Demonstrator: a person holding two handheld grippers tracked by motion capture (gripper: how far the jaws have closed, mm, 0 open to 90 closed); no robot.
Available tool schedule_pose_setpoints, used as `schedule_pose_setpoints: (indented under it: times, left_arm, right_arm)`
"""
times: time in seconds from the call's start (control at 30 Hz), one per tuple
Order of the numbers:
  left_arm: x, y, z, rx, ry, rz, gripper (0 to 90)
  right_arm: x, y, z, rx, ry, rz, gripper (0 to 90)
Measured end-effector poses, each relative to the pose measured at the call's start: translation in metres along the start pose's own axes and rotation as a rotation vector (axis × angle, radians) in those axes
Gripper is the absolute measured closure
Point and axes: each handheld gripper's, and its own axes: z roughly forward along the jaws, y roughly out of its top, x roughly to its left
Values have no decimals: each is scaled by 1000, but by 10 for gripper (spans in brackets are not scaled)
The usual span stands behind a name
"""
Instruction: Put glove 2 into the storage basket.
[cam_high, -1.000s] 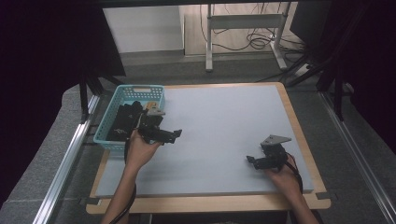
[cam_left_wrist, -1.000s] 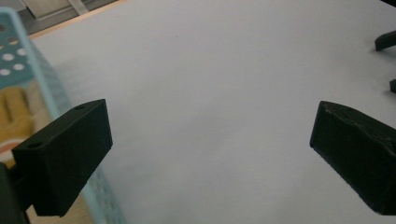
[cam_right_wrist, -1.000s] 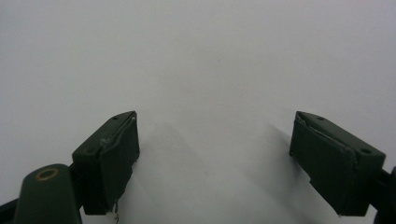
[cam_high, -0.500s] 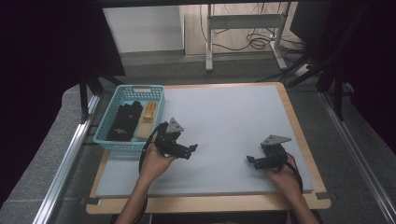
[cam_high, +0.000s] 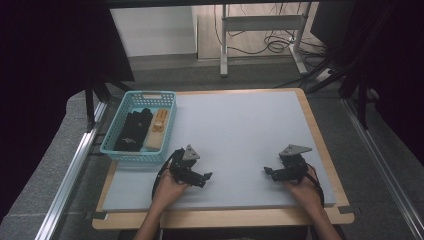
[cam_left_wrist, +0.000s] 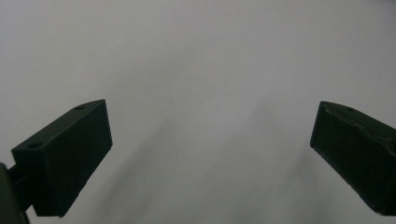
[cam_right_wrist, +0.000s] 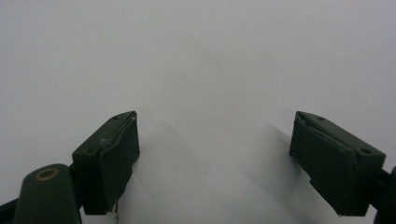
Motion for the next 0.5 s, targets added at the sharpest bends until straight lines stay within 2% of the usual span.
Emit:
schedule_pose_setpoints:
  times: [0.1, 0.2, 0.5]
  left_arm:
    - [0, -7, 6, 46, 24, 8, 0]
    - [3, -11, 7, 39, 3, -25, 0]
    - [1, -11, 7, 41, 9, -29, 0]
  right_arm:
    - [0, 0, 0, 0, 0, 0, 156]
    - [0, 0, 0, 0, 0, -1, 156]
    - [0, 0, 0, -1, -2, -2, 156]
